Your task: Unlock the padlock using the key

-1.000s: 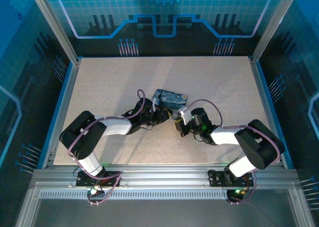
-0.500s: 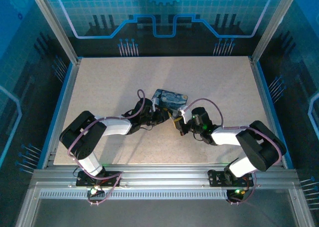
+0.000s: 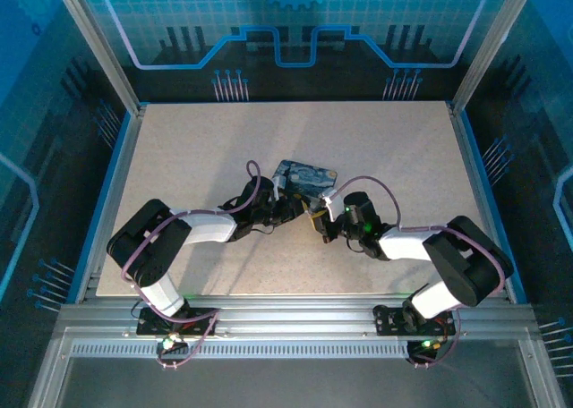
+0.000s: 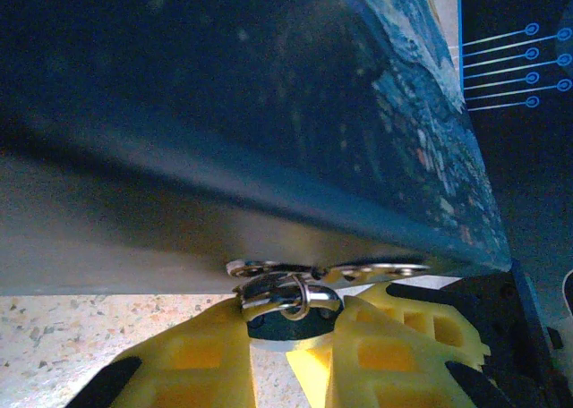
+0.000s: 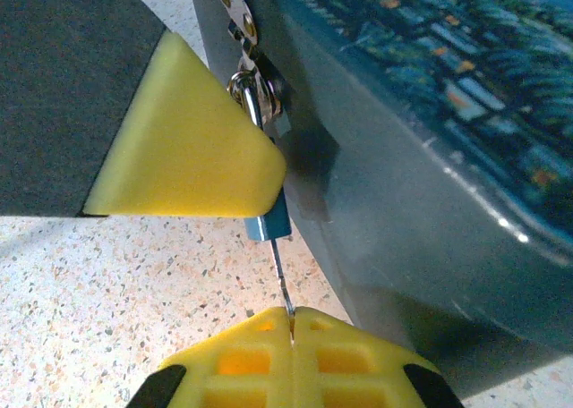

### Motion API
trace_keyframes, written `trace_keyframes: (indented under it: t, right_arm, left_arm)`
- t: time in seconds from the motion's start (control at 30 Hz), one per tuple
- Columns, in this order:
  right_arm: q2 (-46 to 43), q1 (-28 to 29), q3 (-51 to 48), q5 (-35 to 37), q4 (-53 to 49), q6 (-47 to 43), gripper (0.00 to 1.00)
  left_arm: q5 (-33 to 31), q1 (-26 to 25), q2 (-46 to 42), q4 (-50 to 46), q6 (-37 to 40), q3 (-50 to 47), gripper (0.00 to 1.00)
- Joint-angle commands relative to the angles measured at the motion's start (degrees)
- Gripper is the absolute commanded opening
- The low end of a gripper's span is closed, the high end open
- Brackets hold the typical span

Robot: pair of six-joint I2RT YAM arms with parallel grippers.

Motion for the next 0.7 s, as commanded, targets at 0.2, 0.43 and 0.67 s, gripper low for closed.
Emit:
trace_keyframes:
  t: [0.2, 0.43, 0.67]
  right_arm:
    - [2.4, -0.6, 2.5, -1.0, 3.0, 1.7, 0.0]
    - [2.1, -0.6, 3.1, -3.4, 6.8, 2.7, 0.0]
    - [2.6, -0.7, 3.9, -4.5, 8.5, 2.9, 0.0]
  left_arm:
    - [2.5, -0.4, -1.6, 2.5, -0.6, -0.5, 0.11]
    - [2.7, -0.4, -1.4, 2.5, -0.7, -0.3, 0.11]
    - [2.7, -0.3, -1.3, 2.6, -0.7, -0.5, 0.11]
